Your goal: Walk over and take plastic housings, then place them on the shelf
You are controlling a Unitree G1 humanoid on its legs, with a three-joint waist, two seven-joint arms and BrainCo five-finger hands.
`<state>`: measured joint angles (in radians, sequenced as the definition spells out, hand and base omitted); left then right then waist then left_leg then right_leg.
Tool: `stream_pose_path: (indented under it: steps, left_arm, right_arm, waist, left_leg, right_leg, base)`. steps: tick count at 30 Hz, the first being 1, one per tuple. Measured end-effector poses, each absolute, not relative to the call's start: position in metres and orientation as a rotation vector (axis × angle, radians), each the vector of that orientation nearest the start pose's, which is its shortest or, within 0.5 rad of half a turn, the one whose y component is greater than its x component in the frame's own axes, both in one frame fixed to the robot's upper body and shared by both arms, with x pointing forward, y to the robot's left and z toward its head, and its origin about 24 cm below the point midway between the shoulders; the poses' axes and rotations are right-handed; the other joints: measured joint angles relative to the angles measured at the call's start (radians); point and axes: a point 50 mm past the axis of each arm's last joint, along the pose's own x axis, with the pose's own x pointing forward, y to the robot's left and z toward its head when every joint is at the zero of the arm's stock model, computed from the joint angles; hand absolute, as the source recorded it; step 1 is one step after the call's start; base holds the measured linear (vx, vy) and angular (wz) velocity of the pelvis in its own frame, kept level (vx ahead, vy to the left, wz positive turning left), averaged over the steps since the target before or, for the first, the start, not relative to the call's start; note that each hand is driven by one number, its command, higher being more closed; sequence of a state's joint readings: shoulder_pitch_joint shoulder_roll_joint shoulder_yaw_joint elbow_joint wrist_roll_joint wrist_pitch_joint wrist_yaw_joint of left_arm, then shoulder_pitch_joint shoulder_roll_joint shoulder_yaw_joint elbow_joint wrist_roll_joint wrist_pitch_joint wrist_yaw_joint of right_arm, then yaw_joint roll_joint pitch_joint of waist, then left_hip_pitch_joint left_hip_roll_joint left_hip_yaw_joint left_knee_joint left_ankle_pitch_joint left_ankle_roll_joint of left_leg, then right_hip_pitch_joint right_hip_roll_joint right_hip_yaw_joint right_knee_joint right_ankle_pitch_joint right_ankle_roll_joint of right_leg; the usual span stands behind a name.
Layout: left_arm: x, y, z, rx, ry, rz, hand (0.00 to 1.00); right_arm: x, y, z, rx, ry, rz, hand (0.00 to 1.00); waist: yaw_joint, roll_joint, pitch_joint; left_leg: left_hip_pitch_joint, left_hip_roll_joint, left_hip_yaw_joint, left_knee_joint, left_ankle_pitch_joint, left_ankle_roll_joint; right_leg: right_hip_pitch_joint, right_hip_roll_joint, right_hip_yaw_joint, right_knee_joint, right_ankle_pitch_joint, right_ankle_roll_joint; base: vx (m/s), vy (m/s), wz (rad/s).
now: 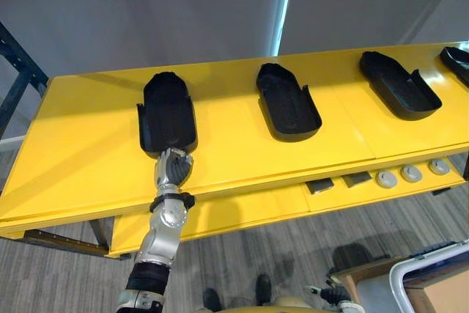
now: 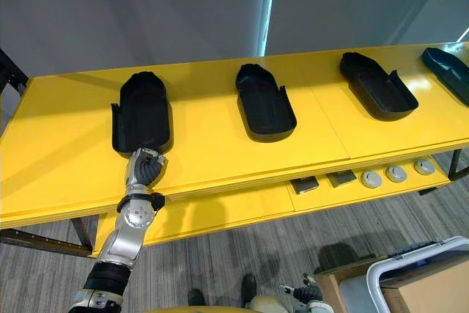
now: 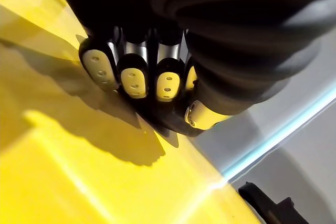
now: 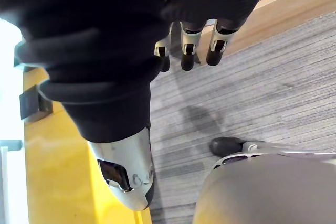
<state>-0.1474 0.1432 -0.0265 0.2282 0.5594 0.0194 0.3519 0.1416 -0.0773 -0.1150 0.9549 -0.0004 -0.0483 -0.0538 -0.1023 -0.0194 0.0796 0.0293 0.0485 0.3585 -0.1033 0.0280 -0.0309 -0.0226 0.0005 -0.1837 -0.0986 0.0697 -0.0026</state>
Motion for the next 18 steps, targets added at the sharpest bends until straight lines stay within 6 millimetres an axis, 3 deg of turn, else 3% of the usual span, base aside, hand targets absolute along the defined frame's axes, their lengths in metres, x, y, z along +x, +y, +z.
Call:
stream_pose_path:
  steps: [6,9,10,13,15,18]
  left_arm:
    - [0.279,0.180,0.042,0.661,-0.046,0.283,1.00]
    - [0.279,0.176,0.069,0.598,-0.169,0.309,1.00]
    - [0.277,0.173,0.087,0.569,-0.258,0.329,1.00]
    - [0.257,0.167,0.140,0.440,-0.541,0.366,1.00]
    - [0.236,0.174,0.164,0.334,-0.694,0.420,1.00]
    - [0.214,0.205,0.167,0.206,-0.735,0.606,1.00]
  right_arm:
    - [0.093,-0.202,-0.155,-0.040,1.037,-0.227,0.00]
    - [0.093,-0.202,-0.155,-0.039,1.038,-0.227,0.00]
    - [0.092,-0.203,-0.155,-0.041,1.038,-0.229,0.00]
    - [0.090,-0.205,-0.156,-0.043,1.048,-0.239,0.00]
    - [0.088,-0.205,-0.157,-0.042,1.050,-0.246,0.00]
    - [0.083,-0.206,-0.159,-0.028,1.071,-0.260,0.00]
  waist:
    - [0.000,0.000,0.000]
    - [0.003,0.000,0.000]
    - [0.003,0.000,0.000]
    - [0.005,0.000,0.000]
    - [0.007,0.002,0.000]
    - [0.017,0.007,0.000]
  left_leg:
    - [0.000,-0.002,-0.003,0.000,0.000,0.000]
    - [0.000,-0.008,-0.011,0.000,0.001,0.000]
    - [0.000,-0.008,-0.015,0.003,0.001,0.001]
    - [0.000,-0.005,-0.032,0.005,0.002,0.002]
    - [0.001,-0.006,-0.042,0.004,0.002,0.002]
    - [0.002,-0.007,-0.056,0.000,0.002,0.003]
  right_leg:
    - [0.001,-0.001,-0.004,0.000,0.000,0.000]
    - [0.005,-0.003,-0.011,0.000,0.000,0.000]
    - [0.007,-0.005,-0.013,0.000,0.000,0.000]
    - [0.015,-0.009,-0.027,0.000,0.000,0.000]
    - [0.020,-0.011,-0.034,0.001,-0.001,0.001]
    - [0.027,-0.013,-0.045,0.001,-0.002,0.002]
  base:
    - [0.00,0.000,0.01]
    - [0.00,0.000,0.07]
    - [0.00,0.000,0.09]
    - [0.00,0.002,0.13]
    - [-0.01,0.012,0.16]
    - [-0.03,0.013,0.13]
